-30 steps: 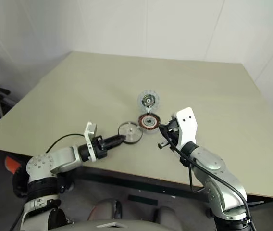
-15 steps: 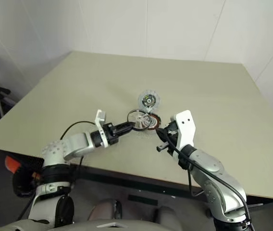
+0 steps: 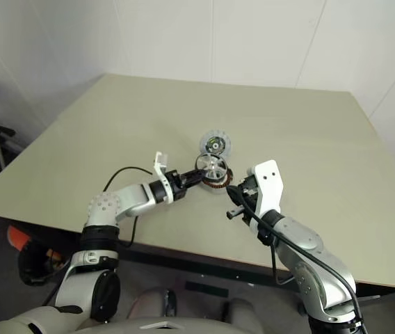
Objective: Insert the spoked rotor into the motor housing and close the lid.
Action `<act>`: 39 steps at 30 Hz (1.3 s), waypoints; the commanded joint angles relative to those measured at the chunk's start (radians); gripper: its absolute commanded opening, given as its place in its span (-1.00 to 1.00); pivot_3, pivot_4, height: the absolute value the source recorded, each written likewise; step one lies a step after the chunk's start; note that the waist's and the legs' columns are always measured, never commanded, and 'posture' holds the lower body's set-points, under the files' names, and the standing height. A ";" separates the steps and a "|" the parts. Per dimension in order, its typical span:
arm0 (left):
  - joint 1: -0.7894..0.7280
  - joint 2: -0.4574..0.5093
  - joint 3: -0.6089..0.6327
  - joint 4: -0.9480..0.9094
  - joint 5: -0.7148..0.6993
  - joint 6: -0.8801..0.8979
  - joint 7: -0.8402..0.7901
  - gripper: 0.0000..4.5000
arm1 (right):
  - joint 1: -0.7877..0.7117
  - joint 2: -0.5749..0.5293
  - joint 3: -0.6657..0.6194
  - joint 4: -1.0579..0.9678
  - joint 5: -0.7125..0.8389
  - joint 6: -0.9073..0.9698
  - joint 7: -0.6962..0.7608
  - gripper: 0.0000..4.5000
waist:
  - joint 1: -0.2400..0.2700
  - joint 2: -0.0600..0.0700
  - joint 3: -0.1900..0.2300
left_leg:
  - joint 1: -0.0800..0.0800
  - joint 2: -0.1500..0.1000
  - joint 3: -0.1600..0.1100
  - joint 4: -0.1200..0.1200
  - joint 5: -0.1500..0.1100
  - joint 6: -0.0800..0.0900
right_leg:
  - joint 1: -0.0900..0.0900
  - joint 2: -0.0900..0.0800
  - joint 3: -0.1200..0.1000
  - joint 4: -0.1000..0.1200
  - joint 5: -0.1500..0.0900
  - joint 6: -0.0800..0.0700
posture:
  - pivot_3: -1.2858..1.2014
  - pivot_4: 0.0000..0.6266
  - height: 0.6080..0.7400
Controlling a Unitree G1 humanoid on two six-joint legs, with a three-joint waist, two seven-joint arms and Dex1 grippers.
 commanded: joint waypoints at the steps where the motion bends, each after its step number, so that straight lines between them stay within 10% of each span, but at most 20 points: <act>1: -0.033 -0.018 0.007 -0.005 0.001 -0.007 -0.023 -0.79 | -0.012 0.001 0.002 -0.058 0.013 -0.010 -0.008 -1.00 | 0.000 0.000 0.000 | 0.000 0.000 0.000 0.000 0.000 0.000 | 0.000 0.000 0.000 0.000 0.000 0.000 | 0.03 -1.00 1.00; 24: -0.103 -0.072 0.028 0.130 0.110 -0.048 -0.056 -0.79 | -0.022 -0.006 0.001 -0.050 0.014 -0.016 -0.014 -1.00 | 0.001 0.000 0.000 | 0.000 0.000 -0.001 0.000 0.000 0.000 | 0.001 0.000 -0.001 0.000 0.001 -0.002 | 0.03 -1.00 1.00; 36: -0.107 -0.064 0.062 0.088 0.104 -0.019 -0.086 0.89 | -0.027 -0.004 0.001 -0.048 0.012 -0.015 -0.018 -1.00 | 0.001 0.000 0.000 | 0.000 0.000 -0.002 0.000 0.000 0.000 | 0.002 0.000 -0.002 0.000 0.001 -0.003 | 0.03 -1.00 1.00; 39: -0.097 -0.056 0.094 0.039 0.059 0.021 -0.075 0.89 | -0.027 -0.001 0.001 -0.047 0.013 -0.015 -0.019 -1.00 | -0.001 0.000 0.000 | 0.000 0.000 -0.002 0.000 0.000 0.000 | 0.002 0.000 -0.002 0.000 0.001 -0.003 | 0.03 -1.00 1.00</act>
